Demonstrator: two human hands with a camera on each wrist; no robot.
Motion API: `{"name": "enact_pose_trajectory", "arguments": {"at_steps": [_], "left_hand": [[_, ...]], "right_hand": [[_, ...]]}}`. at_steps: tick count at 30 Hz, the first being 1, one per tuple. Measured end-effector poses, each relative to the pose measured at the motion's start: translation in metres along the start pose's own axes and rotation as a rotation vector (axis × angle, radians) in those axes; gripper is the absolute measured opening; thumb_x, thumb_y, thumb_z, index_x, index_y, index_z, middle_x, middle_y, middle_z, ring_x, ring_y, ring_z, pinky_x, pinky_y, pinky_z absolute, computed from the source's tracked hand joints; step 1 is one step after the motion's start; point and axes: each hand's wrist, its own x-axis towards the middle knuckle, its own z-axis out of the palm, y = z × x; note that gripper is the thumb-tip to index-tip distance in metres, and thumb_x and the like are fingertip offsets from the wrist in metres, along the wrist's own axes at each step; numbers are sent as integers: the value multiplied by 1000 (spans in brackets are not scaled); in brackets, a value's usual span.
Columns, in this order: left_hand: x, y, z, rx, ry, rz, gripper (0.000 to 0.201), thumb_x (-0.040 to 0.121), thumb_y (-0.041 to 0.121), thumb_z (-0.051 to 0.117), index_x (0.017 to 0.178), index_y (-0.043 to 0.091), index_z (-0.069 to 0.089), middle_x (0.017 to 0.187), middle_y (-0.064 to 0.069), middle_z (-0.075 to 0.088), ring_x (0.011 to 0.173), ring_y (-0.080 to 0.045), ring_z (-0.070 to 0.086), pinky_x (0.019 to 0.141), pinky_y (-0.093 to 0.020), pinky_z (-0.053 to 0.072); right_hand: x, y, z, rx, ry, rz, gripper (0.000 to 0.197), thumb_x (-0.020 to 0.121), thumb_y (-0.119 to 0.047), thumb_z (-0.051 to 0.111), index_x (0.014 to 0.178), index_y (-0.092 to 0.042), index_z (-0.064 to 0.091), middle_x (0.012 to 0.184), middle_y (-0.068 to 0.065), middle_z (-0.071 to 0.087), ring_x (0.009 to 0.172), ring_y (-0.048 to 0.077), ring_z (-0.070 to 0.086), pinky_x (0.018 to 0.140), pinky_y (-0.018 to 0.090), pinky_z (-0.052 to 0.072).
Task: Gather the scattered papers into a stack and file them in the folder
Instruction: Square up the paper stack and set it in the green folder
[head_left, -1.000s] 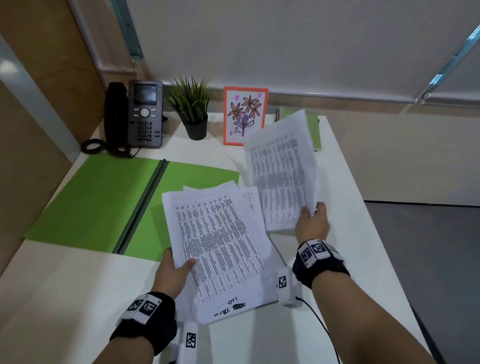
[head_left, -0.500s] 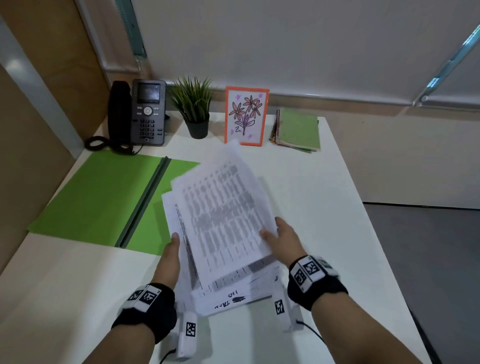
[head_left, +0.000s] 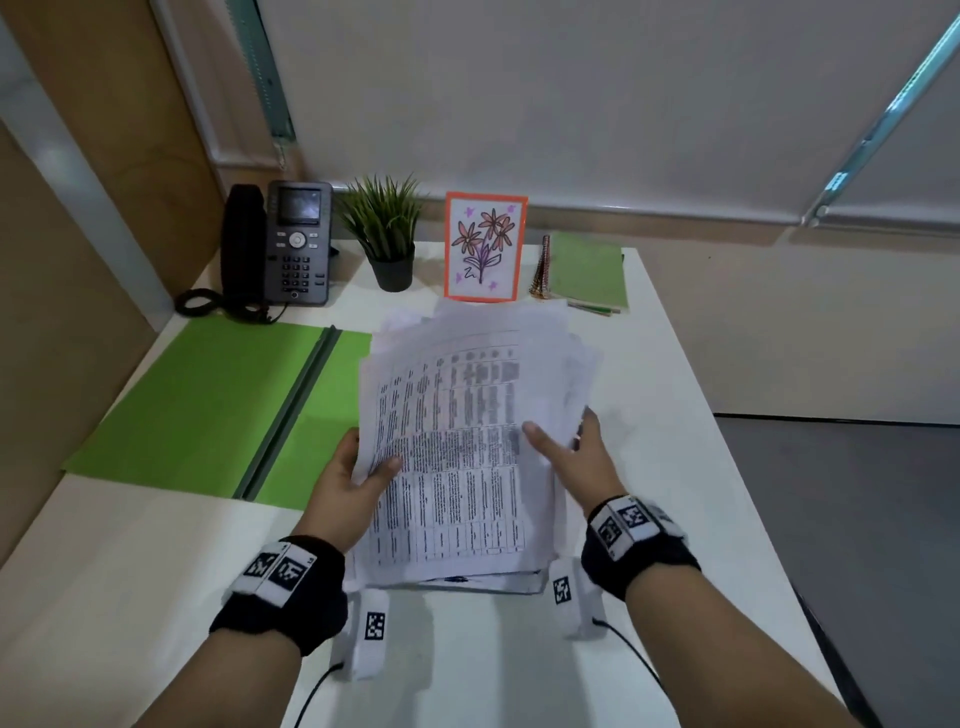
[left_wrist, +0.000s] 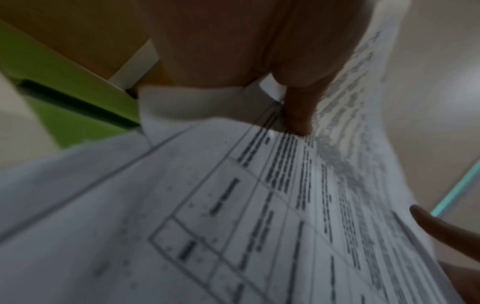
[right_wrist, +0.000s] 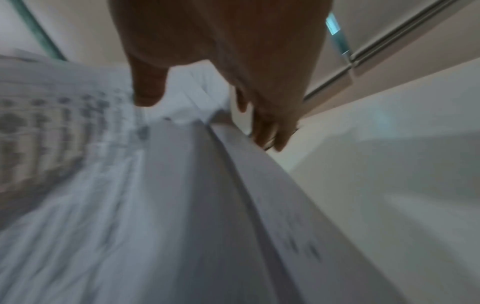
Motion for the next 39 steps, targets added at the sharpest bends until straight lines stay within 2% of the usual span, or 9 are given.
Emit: {"name": "enact_pose_trajectory", "arguments": {"at_steps": [7,10,12,17,20,24,29,35,39], "left_hand": [[-19,45,27,-170,26,234,29,86,7,61,96,34,54,95,14,64,74,14,64,65,-5,47],[-36,51,41,-192,93,308,37,81,16,68,108,34,51,97,21,63,76,20,60,65,-6,46],[-45,48,44,-197,119,345,58,77,18,71,125,29,40,103,22,60,80,23,58,65,-1,46],[-59,47,37,-151,136,422,56,80,-1,65,109,36,35,104,5,58,81,8,64,70,-10,52],[-61,45,33,-141,80,391,61,82,-7,61,122,29,32,107,11,58,84,11,63,74,-8,50],[-60,41,38,-198,64,302,54,82,9,65,127,20,36,109,2,61,100,-14,61,95,-40,48],[-59,39,45,-199,94,300,43,83,9,64,115,20,38,103,3,58,94,-15,58,77,-25,48],[-55,30,47,-139,81,266,40,89,11,59,123,27,43,110,8,61,106,-18,57,94,-34,43],[-59,32,46,-221,83,289,32,88,6,58,104,33,54,101,7,65,96,-13,61,89,-33,48]], "right_hand": [[-34,-40,-20,284,226,-301,42,82,-15,71,116,-24,49,107,-15,63,101,-1,62,93,25,50],[-68,-40,-14,350,312,-435,45,85,-9,65,125,-16,45,110,-14,61,94,-16,59,81,6,48],[-84,-31,-14,346,312,-472,53,83,-7,68,119,-35,42,111,-15,60,96,-11,62,76,8,50],[-100,-14,-27,307,297,-476,60,72,-26,77,110,-49,36,113,-6,58,96,2,63,76,19,55],[-100,-13,-35,333,257,-483,65,75,-8,75,113,-46,38,109,-8,58,90,-2,63,72,16,53],[-98,-11,-32,378,223,-444,50,72,-16,67,113,-34,43,106,-2,60,92,3,63,80,27,55],[-98,-10,-20,396,249,-422,36,79,-14,65,105,-32,47,105,5,61,90,7,63,70,16,52],[-96,-14,-23,275,216,-334,42,85,-4,60,101,-39,43,106,-4,59,103,20,60,65,7,48],[-107,-55,-30,51,552,-694,70,71,-16,60,132,-30,30,134,1,42,129,16,40,110,26,35]]}}
